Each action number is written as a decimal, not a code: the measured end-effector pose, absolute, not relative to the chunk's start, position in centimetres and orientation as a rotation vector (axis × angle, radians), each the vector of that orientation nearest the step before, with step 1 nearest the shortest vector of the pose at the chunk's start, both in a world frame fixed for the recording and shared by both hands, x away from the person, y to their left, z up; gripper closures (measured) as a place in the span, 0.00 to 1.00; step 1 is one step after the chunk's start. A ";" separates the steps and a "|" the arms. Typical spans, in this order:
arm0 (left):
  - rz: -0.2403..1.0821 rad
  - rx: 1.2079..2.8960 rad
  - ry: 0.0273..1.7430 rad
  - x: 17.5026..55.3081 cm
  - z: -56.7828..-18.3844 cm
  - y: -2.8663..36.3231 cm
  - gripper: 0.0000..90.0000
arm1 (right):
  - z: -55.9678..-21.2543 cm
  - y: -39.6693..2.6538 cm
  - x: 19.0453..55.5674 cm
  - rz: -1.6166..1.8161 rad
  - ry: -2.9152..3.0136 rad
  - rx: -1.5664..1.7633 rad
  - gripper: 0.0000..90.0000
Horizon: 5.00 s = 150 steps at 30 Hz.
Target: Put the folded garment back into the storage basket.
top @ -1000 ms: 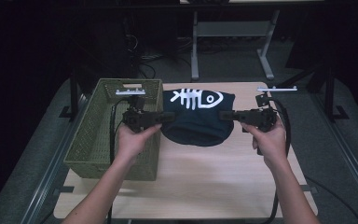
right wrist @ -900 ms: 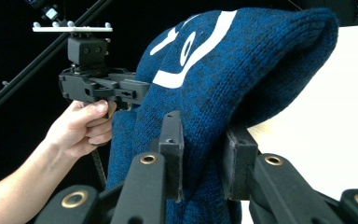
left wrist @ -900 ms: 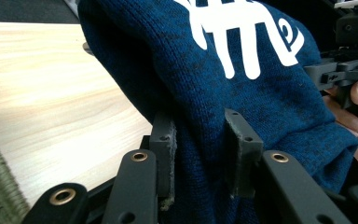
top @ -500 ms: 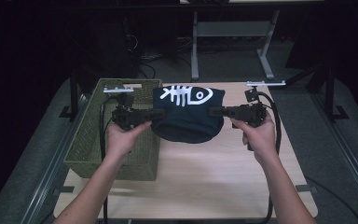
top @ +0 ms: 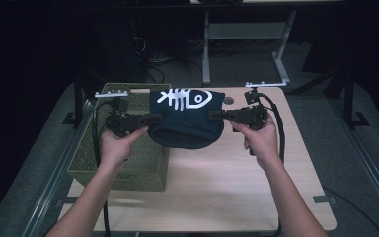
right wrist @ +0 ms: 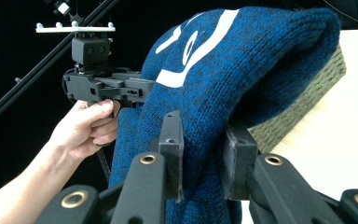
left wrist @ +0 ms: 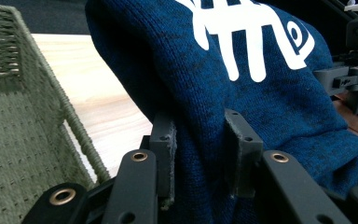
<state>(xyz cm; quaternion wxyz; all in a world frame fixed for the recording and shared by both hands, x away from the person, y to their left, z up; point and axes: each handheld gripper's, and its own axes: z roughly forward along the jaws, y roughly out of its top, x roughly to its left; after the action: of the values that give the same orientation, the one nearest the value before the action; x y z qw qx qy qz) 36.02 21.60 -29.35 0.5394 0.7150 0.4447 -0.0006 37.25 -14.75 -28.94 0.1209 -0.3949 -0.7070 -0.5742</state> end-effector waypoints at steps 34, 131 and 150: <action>0.038 1.628 1.130 35.0 -29.5 26.8 0.76 | -28.8 -9.3 38.9 -1.631 -2.099 -1.072 0.81; 0.134 1.675 1.454 35.7 -34.7 37.7 0.75 | -35.3 5.3 42.0 -1.410 -2.264 -1.112 0.80; 0.184 1.721 1.505 36.3 -35.8 37.5 0.69 | -36.4 5.8 41.8 -1.361 -2.323 -1.145 0.75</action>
<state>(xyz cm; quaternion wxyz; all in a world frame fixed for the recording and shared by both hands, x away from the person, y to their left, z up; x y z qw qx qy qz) 36.30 37.50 -35.78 0.4112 0.6840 0.5980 0.0733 41.80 5.84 -36.42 0.1078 -0.3890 -0.7894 -0.4625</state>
